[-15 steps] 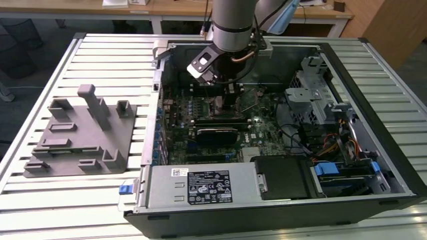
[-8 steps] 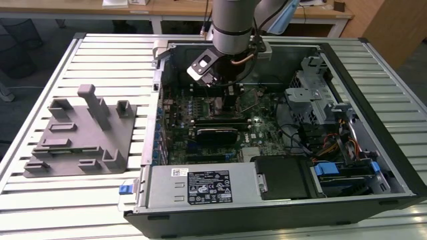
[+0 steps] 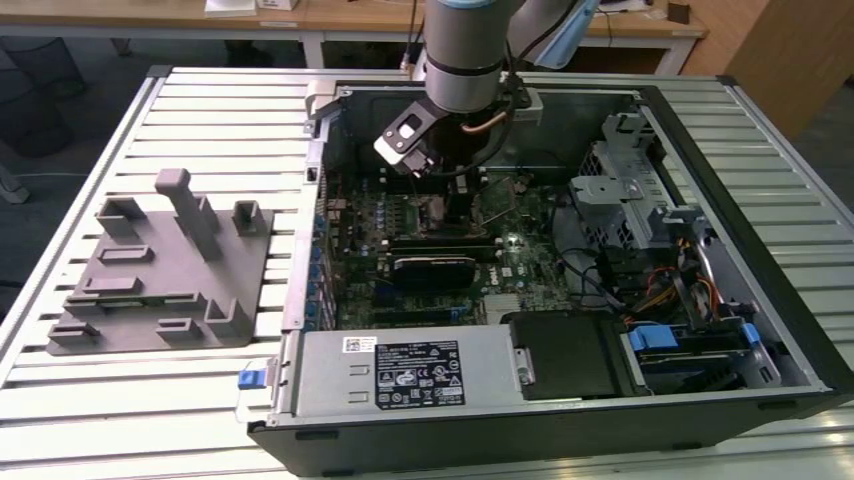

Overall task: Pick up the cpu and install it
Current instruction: 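Place the cpu into insertion slot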

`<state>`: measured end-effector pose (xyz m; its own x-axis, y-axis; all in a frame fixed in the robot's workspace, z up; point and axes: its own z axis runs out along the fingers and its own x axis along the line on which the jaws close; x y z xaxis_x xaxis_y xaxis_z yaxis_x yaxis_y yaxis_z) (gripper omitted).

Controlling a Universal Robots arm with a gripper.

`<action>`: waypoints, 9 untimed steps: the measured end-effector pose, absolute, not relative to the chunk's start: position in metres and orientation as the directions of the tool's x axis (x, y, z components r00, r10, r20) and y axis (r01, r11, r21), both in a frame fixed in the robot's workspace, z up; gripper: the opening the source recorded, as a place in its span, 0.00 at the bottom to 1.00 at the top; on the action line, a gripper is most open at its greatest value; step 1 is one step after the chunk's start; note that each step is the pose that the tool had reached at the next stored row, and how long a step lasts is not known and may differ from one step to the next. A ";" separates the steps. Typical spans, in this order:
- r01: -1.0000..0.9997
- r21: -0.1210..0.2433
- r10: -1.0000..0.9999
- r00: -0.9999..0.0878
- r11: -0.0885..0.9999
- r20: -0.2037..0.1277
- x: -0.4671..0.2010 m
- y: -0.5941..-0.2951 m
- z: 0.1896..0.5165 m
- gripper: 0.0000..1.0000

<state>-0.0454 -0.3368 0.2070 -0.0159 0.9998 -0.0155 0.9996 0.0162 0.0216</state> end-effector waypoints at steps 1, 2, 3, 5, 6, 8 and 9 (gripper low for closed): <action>1.000 0.022 1.000 -0.016 0.016 -0.015 -0.045 -0.337 0.206 0.53; 1.000 0.022 1.000 -0.016 0.016 -0.015 -0.045 -0.337 0.206 0.53; 1.000 0.022 1.000 -0.015 0.016 -0.015 -0.045 -0.337 0.205 0.53; 1.000 0.022 1.000 -0.014 0.015 -0.016 -0.045 -0.337 0.204 0.53; 1.000 0.022 1.000 -0.013 0.014 -0.016 -0.045 -0.337 0.204 0.53; 1.000 0.022 1.000 -0.007 0.008 -0.016 -0.045 -0.337 0.202 0.53; 1.000 0.022 1.000 -0.005 0.005 -0.016 -0.045 -0.337 0.202 0.53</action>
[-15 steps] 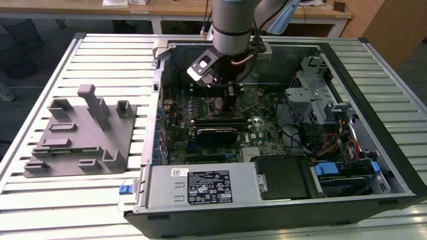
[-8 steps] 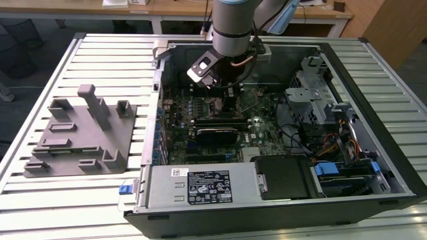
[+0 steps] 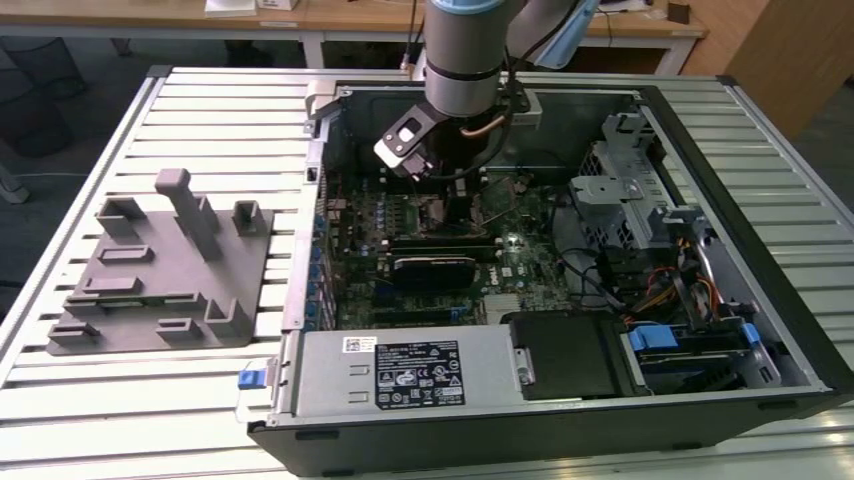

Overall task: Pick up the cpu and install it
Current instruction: 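Place the cpu into insertion slot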

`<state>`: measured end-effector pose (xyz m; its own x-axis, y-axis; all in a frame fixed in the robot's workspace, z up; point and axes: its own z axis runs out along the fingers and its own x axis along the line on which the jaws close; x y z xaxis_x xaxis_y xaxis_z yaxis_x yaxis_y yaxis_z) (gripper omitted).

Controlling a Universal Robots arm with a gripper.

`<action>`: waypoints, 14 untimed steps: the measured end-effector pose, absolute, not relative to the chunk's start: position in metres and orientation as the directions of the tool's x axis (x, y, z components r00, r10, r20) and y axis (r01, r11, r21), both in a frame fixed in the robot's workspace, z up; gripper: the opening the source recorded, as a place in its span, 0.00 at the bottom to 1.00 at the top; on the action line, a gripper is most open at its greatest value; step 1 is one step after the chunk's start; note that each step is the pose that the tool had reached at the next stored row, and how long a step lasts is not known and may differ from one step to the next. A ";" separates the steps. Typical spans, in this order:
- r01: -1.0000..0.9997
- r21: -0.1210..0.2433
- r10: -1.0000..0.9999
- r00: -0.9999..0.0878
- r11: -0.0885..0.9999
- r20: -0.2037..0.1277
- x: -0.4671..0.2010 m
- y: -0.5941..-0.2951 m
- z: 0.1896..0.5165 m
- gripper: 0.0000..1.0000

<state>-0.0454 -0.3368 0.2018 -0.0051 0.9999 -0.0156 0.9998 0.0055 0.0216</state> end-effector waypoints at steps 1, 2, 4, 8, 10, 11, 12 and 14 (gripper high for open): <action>1.000 0.022 1.000 -0.005 0.005 -0.016 -0.045 -0.337 0.201 0.53; 1.000 0.022 1.000 -0.005 0.005 -0.016 -0.045 -0.337 0.201 0.53; 1.000 0.022 1.000 -0.005 0.005 -0.016 -0.045 -0.336 0.200 0.53; 1.000 0.022 1.000 -0.005 0.005 -0.015 -0.045 -0.335 0.199 0.53; 1.000 0.022 1.000 -0.005 0.005 -0.015 -0.045 -0.335 0.198 0.53; 1.000 0.022 1.000 -0.004 0.005 -0.016 -0.045 -0.335 0.197 0.53; 1.000 0.022 1.000 -0.004 0.004 -0.015 -0.045 -0.335 0.197 0.53; 1.000 0.022 1.000 -0.004 0.004 -0.016 -0.045 -0.335 0.196 0.53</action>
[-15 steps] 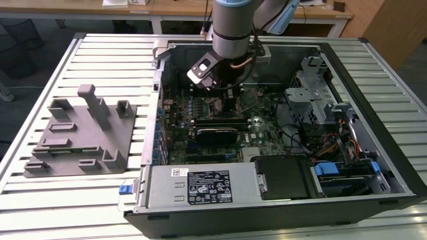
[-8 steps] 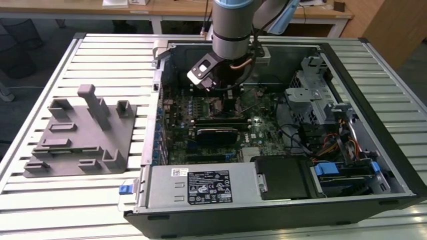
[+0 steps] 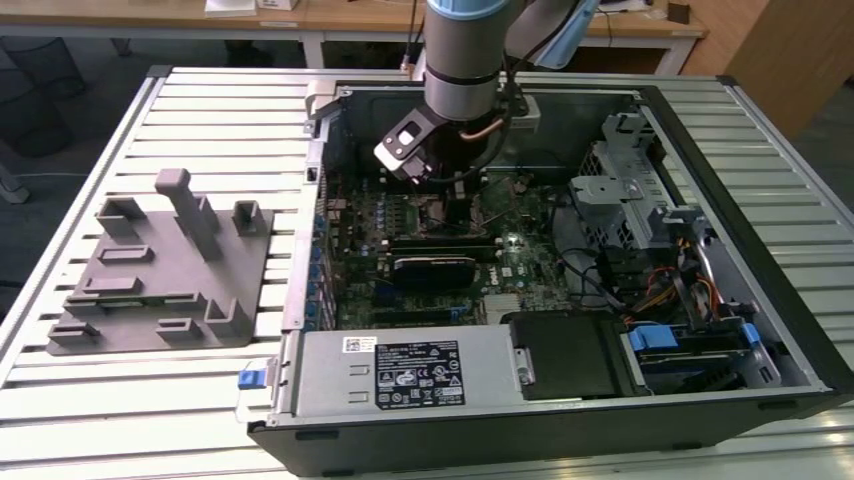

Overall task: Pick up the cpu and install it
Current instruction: 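Place the cpu into insertion slot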

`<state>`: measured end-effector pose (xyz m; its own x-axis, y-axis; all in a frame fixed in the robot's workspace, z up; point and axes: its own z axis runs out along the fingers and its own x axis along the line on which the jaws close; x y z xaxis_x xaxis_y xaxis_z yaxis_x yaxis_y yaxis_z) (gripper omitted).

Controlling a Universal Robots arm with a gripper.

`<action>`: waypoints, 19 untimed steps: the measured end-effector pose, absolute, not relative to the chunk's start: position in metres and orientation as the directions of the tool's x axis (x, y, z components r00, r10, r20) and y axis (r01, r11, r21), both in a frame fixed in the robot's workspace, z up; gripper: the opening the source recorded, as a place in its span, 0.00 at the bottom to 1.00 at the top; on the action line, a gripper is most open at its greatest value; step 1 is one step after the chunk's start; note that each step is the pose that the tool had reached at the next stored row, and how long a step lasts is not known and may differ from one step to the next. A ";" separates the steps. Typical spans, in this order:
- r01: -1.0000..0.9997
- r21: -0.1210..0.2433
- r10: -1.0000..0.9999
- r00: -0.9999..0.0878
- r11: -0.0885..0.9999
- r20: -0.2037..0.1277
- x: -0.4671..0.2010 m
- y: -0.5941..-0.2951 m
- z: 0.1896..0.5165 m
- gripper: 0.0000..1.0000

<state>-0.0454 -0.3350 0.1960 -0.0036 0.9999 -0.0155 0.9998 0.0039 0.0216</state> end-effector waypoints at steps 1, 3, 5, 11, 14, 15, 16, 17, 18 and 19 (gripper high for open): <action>1.000 0.022 1.000 -0.003 0.004 -0.016 -0.045 -0.335 0.195 0.53; 1.000 0.021 1.000 -0.003 0.004 -0.016 -0.045 -0.335 0.195 0.53; 1.000 0.021 1.000 -0.003 0.004 -0.016 -0.046 -0.335 0.195 0.53; 1.000 0.021 0.999 0.019 -0.020 0.044 -0.047 -0.318 0.205 0.99; 1.000 0.021 0.999 0.019 -0.019 0.034 -0.047 -0.320 0.205 0.99; 1.000 0.021 0.999 0.019 -0.019 0.034 -0.047 -0.320 0.205 0.99; 1.000 0.021 0.999 0.019 -0.019 0.034 -0.047 -0.320 0.205 0.99; 1.000 0.021 0.999 0.019 -0.019 0.034 -0.047 -0.320 0.205 0.99; 1.000 0.021 0.999 0.019 -0.019 0.033 -0.047 -0.320 0.205 0.99; 1.000 0.021 0.999 0.019 -0.019 0.033 -0.047 -0.320 0.205 0.97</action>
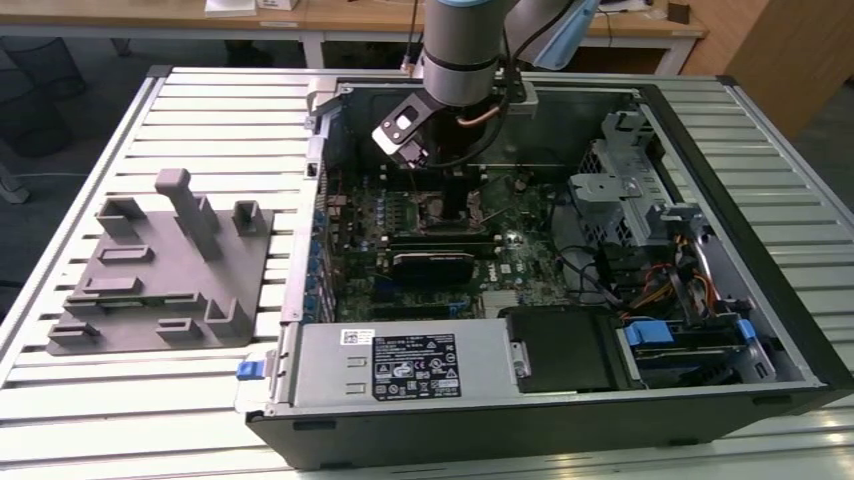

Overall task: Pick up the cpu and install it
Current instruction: 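Place the cpu into insertion slot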

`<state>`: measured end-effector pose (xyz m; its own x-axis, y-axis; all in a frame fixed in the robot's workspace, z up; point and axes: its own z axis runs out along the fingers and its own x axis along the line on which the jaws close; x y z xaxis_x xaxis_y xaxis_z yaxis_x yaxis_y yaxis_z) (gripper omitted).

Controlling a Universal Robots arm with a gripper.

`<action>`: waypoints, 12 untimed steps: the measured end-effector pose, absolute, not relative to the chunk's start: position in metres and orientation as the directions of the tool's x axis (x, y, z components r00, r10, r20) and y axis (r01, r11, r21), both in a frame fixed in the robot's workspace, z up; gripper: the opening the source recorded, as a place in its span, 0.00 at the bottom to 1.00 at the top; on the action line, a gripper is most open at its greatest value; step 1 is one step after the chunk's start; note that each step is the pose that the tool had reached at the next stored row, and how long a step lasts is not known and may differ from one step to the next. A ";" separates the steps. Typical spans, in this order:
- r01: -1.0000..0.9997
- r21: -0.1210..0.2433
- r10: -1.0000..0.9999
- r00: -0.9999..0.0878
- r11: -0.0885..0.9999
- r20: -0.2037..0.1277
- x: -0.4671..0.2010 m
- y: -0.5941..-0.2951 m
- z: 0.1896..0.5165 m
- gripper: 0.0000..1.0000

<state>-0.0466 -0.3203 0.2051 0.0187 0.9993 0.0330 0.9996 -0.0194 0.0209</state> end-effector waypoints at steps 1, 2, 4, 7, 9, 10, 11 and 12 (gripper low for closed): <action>1.000 0.021 0.999 0.019 -0.019 0.033 -0.047 -0.320 0.205 0.97; 1.000 0.021 0.999 0.019 -0.019 0.033 -0.047 -0.320 0.205 0.90; 1.000 0.021 0.999 0.019 -0.019 0.032 -0.047 -0.320 0.205 0.90; 1.000 0.021 0.999 0.019 -0.019 0.027 -0.047 -0.320 0.205 0.90; 1.000 0.021 0.999 0.019 -0.019 0.027 -0.047 -0.320 0.205 0.90; 1.000 0.021 0.999 0.019 -0.019 0.026 -0.047 -0.320 0.205 0.90; 1.000 0.021 0.999 0.019 -0.019 0.026 -0.047 -0.320 0.205 0.90; 1.000 0.021 0.999 0.019 -0.019 0.026 -0.047 -0.320 0.205 0.90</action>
<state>-0.0465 -0.3203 0.2051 0.0187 0.9995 0.0259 0.9996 -0.0192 0.0210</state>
